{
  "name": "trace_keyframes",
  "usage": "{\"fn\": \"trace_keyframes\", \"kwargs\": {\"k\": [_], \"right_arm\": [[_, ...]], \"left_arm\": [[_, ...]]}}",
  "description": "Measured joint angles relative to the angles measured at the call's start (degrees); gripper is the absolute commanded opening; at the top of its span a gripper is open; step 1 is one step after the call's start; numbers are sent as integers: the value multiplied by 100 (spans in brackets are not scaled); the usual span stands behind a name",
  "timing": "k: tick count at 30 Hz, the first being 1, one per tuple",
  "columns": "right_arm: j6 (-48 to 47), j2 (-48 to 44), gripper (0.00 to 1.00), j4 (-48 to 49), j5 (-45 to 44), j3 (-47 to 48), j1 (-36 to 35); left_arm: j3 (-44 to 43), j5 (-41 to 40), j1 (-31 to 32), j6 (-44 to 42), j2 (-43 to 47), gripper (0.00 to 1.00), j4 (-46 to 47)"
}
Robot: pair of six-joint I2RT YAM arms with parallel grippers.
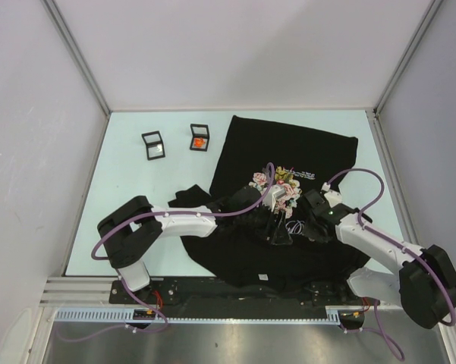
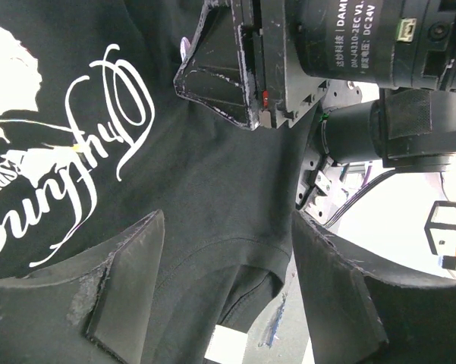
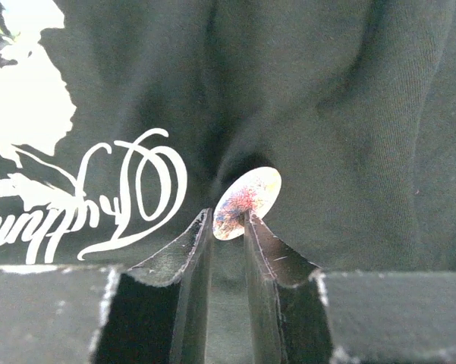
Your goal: Remove the brooch from the garment
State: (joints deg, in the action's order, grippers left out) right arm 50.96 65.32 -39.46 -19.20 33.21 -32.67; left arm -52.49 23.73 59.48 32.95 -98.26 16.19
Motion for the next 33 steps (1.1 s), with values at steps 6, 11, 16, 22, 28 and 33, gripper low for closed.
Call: {"fn": "trace_keyframes", "kwargs": {"k": [6, 11, 16, 22, 28, 33], "right_arm": [[-26, -328, 0, 304, 125, -81, -55], [-17, -1025, 0, 833, 387, -411, -92], [96, -1598, 0, 1158, 518, -809, -87], [210, -1744, 9, 1150, 577, -975, 76], [243, -1744, 19, 1045, 584, -977, 223], [177, -1768, 25, 1038, 671, -979, 413]], "left_arm": [[0, 0, -4, 0, 0, 71, 2], [0, 0, -24, 2, 0, 70, 4], [0, 2, -68, 7, 0, 64, 20], [-74, 57, -118, 4, -166, 56, 87], [-369, 98, -129, 2, -544, 54, 57], [-605, 109, -129, -28, -761, 54, -17]]}}
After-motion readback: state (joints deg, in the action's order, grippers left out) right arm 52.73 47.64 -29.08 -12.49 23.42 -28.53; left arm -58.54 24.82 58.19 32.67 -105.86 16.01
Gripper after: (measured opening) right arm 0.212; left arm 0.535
